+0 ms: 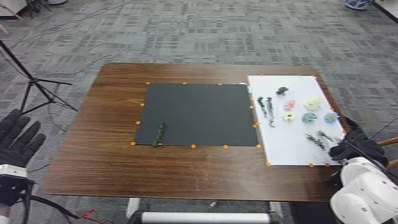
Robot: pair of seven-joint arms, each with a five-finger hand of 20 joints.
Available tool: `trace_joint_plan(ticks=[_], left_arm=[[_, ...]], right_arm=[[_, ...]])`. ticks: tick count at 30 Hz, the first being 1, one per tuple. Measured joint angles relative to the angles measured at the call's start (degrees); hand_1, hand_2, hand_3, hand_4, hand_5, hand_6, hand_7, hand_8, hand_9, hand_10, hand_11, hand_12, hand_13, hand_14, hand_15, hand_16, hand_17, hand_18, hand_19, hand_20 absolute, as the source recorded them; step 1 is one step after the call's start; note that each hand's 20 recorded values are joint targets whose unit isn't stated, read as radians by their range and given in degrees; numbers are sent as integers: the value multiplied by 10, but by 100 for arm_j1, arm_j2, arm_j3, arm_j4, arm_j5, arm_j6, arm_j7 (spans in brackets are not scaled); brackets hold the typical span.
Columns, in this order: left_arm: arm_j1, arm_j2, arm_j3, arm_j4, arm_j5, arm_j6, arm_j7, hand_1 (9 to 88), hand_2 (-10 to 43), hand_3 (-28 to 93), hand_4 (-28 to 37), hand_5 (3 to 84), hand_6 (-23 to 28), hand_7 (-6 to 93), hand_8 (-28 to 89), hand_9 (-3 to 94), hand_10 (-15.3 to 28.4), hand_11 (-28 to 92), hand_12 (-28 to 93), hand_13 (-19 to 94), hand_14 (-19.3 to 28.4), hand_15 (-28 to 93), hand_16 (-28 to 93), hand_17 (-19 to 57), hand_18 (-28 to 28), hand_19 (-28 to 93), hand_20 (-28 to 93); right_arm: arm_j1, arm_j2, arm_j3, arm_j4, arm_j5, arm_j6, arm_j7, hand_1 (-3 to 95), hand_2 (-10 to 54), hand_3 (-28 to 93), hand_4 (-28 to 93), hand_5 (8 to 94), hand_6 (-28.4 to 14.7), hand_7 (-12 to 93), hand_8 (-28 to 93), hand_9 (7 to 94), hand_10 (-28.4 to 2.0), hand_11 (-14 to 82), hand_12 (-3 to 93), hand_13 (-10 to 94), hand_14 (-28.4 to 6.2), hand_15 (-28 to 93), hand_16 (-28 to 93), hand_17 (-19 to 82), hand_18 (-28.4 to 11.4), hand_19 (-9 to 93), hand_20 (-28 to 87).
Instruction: Arrange flowers
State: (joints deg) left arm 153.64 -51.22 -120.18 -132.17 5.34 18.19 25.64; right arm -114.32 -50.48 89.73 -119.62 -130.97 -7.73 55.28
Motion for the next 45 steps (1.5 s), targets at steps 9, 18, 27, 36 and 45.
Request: trace_joint_plan(ticks=[9, 18, 27, 36, 45], left_arm=[[3, -5, -15, -1, 2, -1, 1, 224, 184, 650, -283, 332, 71, 77, -66, 270, 113, 102, 123, 193, 117, 168, -13, -35, 92, 139, 115], [65, -10, -15, -23, -5, -2, 36, 224, 184, 651, -283, 332, 70, 78, -66, 270, 113, 102, 123, 193, 116, 165, -14, -35, 92, 139, 115], [97, -38, -30, -37, -8, -1, 46, 224, 183, 651, -283, 332, 69, 77, -66, 270, 114, 102, 123, 193, 116, 165, -12, -35, 92, 139, 115], [154, -45, -67, -54, -25, 28, 64, 226, 183, 649, -283, 332, 70, 79, -67, 269, 113, 102, 123, 193, 116, 167, -12, -35, 92, 139, 115], [75, 26, 16, -39, -32, 96, 46, 223, 183, 652, -283, 332, 70, 78, -67, 269, 113, 101, 123, 193, 117, 166, -12, -35, 92, 139, 116]], right_arm=[[59, -14, -174, 124, -123, 322, -11, 618, -95, 617, -281, 791, -22, 275, 98, 810, -116, 167, 459, 685, -123, 686, 383, 383, -275, 900, 378], [62, 14, -359, 200, -593, 1374, -12, 616, -95, 649, -282, 817, -6, 309, 110, 903, -87, 162, 489, 815, -64, 622, 391, 425, -281, 903, 389], [59, 67, -310, -211, -103, 1959, -82, 589, -95, 676, -232, 812, -18, 331, 120, 923, -89, 167, 490, 844, -57, 601, 400, 446, -283, 910, 380], [1081, 330, -1775, -179, -168, 2855, -564, 578, -95, 683, -219, 803, -21, 353, 120, 917, -90, 194, 487, 846, -56, 606, 400, 448, -283, 916, 374], [2706, -186, -3170, -2, 520, 2215, -983, 554, -95, 687, -191, 780, -13, 438, 123, 906, -96, 225, 453, 847, -58, 604, 395, 449, -283, 925, 362]])
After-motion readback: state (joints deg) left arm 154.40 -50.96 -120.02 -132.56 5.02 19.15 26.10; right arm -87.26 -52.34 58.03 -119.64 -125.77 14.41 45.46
